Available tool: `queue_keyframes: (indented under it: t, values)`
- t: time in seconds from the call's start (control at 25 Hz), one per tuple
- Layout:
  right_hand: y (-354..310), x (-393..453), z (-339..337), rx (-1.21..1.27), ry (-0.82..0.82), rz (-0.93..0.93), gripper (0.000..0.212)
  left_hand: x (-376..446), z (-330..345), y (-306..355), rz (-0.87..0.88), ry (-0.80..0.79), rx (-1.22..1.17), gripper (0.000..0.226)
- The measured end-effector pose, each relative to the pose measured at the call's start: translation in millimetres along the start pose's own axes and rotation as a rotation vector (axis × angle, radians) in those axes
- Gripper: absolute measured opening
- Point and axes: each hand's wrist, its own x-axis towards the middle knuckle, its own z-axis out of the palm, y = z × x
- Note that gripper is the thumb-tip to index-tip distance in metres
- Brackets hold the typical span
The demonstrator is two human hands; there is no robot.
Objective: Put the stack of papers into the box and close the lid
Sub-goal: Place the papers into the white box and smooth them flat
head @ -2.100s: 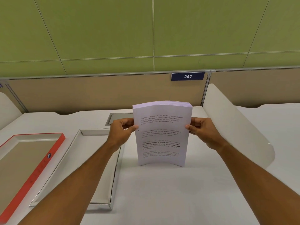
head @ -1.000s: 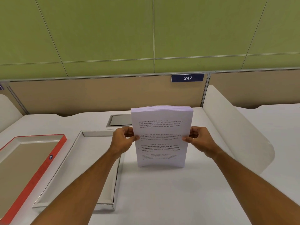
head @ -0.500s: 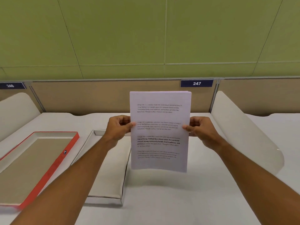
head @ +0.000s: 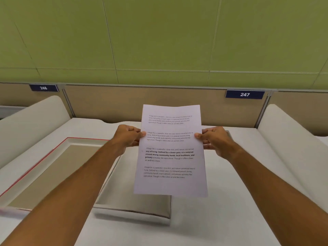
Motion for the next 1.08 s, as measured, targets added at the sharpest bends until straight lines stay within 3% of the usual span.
queue_keyframes:
  t: [0.08, 0.2, 0.4, 0.72, 0.92, 1.08]
  values:
    - [5, 10, 31, -0.013, 0.04, 0.075, 0.035, 16, -23, -11, -0.052, 0.008, 0.013, 0.024]
    - [18, 31, 82, -0.039, 0.098, 0.181, 0.012, 48, -56, -33, -0.128, -0.012, 0.053, 0.027]
    - [51, 56, 142, -0.086, 0.219, 0.334, 0.008, 93, -80, -73, -0.26, -0.029, 0.124, 0.028]
    - [101, 76, 166, -0.265, 0.341, 0.462, 0.026, 118, -67, -121, -0.363, -0.126, 0.27, 0.038]
    - [105, 79, 173, -0.373, 0.394, 0.484, 0.018, 121, -58, -127, -0.36, -0.143, 0.4, 0.039]
    - [108, 84, 177, -0.455, 0.381, 0.478, 0.023, 126, -55, -133, -0.323, -0.135, 0.542, 0.033]
